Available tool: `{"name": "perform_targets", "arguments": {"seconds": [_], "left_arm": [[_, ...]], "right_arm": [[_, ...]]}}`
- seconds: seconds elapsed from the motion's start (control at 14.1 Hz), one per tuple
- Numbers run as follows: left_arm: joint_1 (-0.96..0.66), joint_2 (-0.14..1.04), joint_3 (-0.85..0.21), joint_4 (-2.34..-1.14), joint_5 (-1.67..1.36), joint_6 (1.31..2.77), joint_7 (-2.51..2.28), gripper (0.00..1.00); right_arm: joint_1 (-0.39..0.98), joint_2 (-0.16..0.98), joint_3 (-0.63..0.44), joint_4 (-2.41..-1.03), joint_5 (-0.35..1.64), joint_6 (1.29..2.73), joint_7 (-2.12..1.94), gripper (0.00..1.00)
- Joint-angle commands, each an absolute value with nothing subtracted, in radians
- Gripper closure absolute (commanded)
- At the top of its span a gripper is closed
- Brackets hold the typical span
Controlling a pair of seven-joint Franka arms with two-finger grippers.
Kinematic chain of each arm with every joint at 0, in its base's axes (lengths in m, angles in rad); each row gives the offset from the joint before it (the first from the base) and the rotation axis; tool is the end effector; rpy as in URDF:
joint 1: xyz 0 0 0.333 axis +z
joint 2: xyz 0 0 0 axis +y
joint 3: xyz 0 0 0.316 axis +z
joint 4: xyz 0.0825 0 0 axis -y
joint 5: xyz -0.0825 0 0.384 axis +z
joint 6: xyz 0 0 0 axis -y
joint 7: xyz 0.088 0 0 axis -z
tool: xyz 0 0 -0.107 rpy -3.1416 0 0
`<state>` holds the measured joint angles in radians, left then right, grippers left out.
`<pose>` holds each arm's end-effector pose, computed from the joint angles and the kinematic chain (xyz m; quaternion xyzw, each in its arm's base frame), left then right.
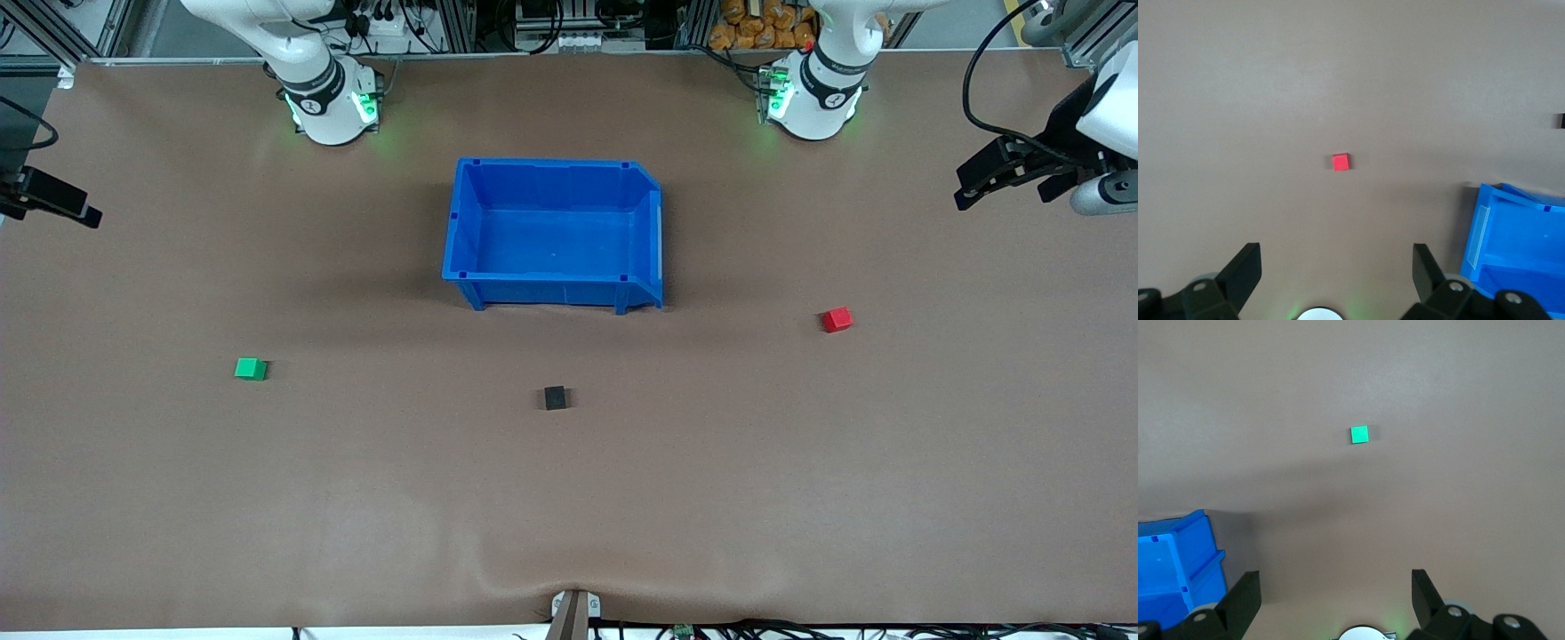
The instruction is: Attach green and red cubes to black cube
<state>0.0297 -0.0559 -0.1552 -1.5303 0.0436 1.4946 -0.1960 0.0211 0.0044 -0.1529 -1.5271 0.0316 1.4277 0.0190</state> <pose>0.5255 -0.0641 0.6668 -0.9989 -0.0372 -0.0138 0.0241 0.5366 -0.0672 0.6307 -0.9958 0.0738 0.0509 0.0183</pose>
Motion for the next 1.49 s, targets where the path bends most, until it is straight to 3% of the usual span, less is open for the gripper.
{"name": "perform_targets", "arguments": {"seconds": [0.0,0.71,1.14,1.42], "left_arm": [[0.038,-0.061,-0.156,-1.511,0.031,1.468,-0.178,0.00],[0.037,-0.072,-0.163,-1.505,0.043,1.439,-0.198,0.00],[0.034,-0.078,-0.164,-1.514,0.041,1.402,-0.202,0.00],[0.034,-0.077,-0.164,-1.552,0.034,1.417,-0.179,0.00]], "right_arm": [[0.020,-0.003,-0.149,-1.555,0.012,1.453,0.023,0.00],[0.014,0.047,-0.149,-1.569,0.018,1.512,0.020,0.00],[0.014,0.046,-0.152,-1.698,0.020,1.658,-0.012,0.00],[0.011,0.048,-0.153,-1.871,0.020,1.874,-0.037,0.00]]}}
